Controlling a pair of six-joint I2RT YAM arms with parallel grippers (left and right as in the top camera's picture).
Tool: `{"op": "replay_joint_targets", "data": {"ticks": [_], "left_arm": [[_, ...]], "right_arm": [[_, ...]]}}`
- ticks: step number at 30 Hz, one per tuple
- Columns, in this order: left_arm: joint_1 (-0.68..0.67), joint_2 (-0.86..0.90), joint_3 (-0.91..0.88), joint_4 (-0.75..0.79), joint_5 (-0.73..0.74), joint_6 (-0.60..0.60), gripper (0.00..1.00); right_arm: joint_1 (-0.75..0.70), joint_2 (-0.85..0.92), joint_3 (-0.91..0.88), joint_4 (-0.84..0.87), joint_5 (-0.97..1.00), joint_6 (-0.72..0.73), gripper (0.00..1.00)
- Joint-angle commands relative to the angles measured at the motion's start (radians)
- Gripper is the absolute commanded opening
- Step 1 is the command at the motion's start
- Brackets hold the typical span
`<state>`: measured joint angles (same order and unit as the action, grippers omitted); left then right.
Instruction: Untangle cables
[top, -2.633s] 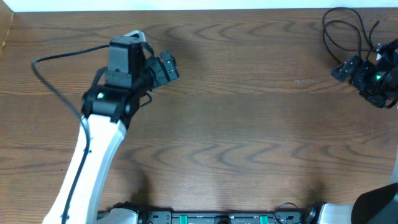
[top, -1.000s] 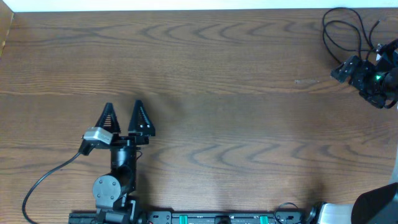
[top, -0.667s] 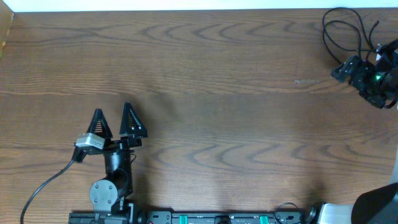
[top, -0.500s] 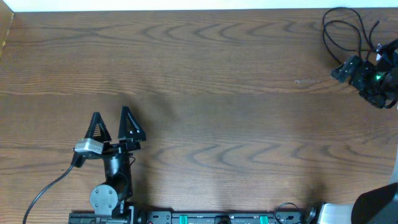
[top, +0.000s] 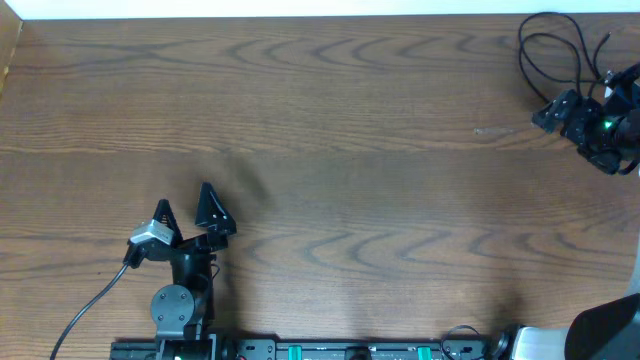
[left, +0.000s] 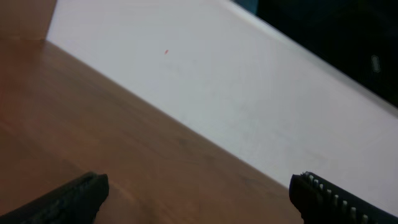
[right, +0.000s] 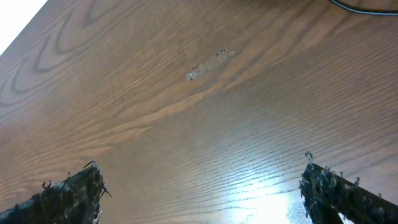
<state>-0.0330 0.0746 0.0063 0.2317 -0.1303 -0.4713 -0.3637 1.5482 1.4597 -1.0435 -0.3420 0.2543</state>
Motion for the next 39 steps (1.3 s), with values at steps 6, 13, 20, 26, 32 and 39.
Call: {"op": "replay_joint_targets", "data": {"ticks": [6,13,20,26,32,39], "left_arm": [[0.04,-0.074,-0.002,-0.181,-0.005,0.002,0.98],[0.046,-0.074,-0.002,-0.295,0.003,0.029,0.98],[0.046,-0.074,-0.002,-0.301,0.071,0.148,0.98],[0.046,-0.073,-0.002,-0.306,0.127,0.268,0.98],[0.046,-0.073,-0.002,-0.307,0.122,0.378,0.98],[0.046,-0.073,-0.002,-0.307,0.123,0.384,0.98]], "right_arm": [[0.005,-0.003,-0.003,0.0,-0.005,0.007,0.99],[0.005,-0.003,-0.003,0.0,-0.005,0.007,0.99],[0.005,-0.003,-0.003,0.0,-0.005,0.007,0.99],[0.005,-0.003,-0.003,0.0,-0.005,0.007,0.99],[0.005,-0.003,-0.003,0.0,-0.005,0.007,0.99],[0.005,-0.003,-0.003,0.0,-0.005,0.007,0.99]]}}
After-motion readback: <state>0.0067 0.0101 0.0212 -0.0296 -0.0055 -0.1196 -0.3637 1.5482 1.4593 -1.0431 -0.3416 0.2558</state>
